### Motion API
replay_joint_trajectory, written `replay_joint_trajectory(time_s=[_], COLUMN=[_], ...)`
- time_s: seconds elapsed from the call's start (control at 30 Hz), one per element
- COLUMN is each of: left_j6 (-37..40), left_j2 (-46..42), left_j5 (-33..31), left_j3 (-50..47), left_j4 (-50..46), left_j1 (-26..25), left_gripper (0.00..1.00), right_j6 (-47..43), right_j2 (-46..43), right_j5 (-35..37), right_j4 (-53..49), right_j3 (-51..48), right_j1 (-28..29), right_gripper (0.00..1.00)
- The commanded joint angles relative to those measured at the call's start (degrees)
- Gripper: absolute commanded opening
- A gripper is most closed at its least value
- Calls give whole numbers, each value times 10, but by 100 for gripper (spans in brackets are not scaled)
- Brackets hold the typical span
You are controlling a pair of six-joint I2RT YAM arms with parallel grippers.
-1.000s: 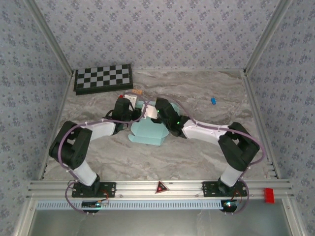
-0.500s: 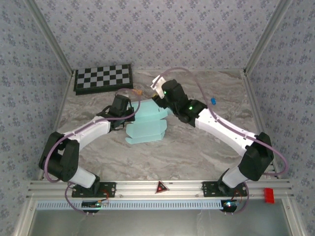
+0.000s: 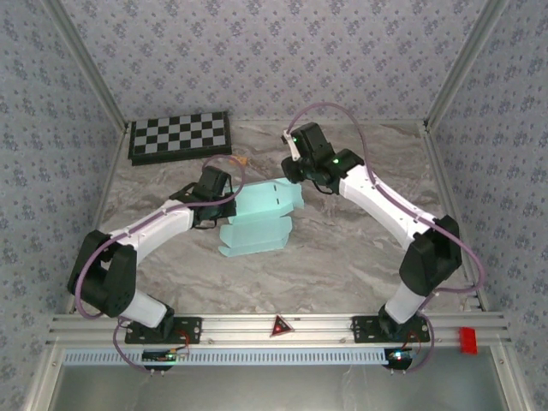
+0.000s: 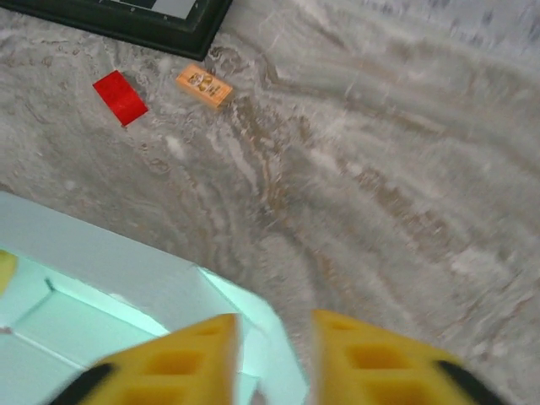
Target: Fold the paper box
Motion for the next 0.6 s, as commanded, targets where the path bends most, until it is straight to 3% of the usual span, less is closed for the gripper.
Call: replay_joint_trajectory(time_s=[0.0, 0.17, 0.57], left_j6=[-9, -9, -29], left_j2=[-7, -5, -6], left_j5=[10, 16, 15], left_j3=[22, 22, 21], left_j4=[-14, -11, -4], left_j1=[-3, -3, -3], left_gripper=[0, 0, 0], right_j6=[27, 35, 55], right_j2=[19, 42, 77], right_j5=[-36, -36, -35], right_j4=[-34, -41, -61], right_j3=[28, 40, 36], right_j1=[1, 2, 4], right_gripper=[15, 3, 0])
